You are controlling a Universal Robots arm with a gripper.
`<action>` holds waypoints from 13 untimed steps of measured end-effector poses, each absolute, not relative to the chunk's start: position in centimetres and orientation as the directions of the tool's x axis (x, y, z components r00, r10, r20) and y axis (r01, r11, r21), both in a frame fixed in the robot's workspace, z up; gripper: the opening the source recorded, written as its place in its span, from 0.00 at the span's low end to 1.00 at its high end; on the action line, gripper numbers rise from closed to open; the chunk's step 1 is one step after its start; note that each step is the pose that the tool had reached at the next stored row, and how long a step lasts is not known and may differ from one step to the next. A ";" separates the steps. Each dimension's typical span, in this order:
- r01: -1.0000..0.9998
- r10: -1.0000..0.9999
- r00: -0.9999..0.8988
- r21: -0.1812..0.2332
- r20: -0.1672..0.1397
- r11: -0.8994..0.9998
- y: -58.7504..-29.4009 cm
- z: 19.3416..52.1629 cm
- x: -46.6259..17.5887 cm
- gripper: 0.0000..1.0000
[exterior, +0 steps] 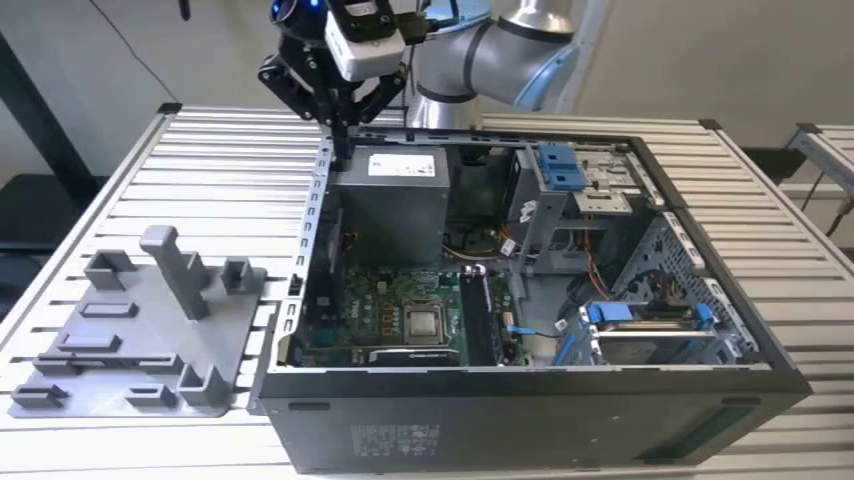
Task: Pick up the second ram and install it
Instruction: 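Reach for the second ram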
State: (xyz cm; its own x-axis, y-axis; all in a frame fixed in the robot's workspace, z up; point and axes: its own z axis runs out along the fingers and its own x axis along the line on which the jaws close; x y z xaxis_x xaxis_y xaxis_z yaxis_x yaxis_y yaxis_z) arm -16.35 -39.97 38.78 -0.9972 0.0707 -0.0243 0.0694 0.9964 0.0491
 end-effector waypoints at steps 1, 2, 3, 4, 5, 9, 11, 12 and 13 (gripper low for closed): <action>0.069 0.071 -0.997 0.049 -0.024 0.996 -40.0 38.8 -16.6 0.11; 0.069 0.071 -0.997 0.049 -0.024 0.996 -40.0 38.7 -16.9 0.11; 0.069 0.070 -0.997 0.049 -0.024 0.996 -40.0 38.7 -17.1 0.11; 0.069 0.070 -0.997 0.049 -0.024 0.996 -40.0 38.7 -17.4 0.11; 0.069 0.070 -0.997 0.049 -0.023 0.996 -40.1 38.7 -17.6 0.11; 0.067 0.069 -0.997 0.049 -0.023 0.997 -40.2 38.6 -18.6 0.11; 0.067 0.068 -0.997 0.049 -0.022 0.997 -40.2 38.5 -18.9 0.11; 0.067 0.068 -0.997 0.049 -0.022 0.997 -40.2 38.5 -19.1 0.11; 0.067 0.068 -0.997 0.049 -0.022 0.997 -40.2 38.5 -19.3 0.11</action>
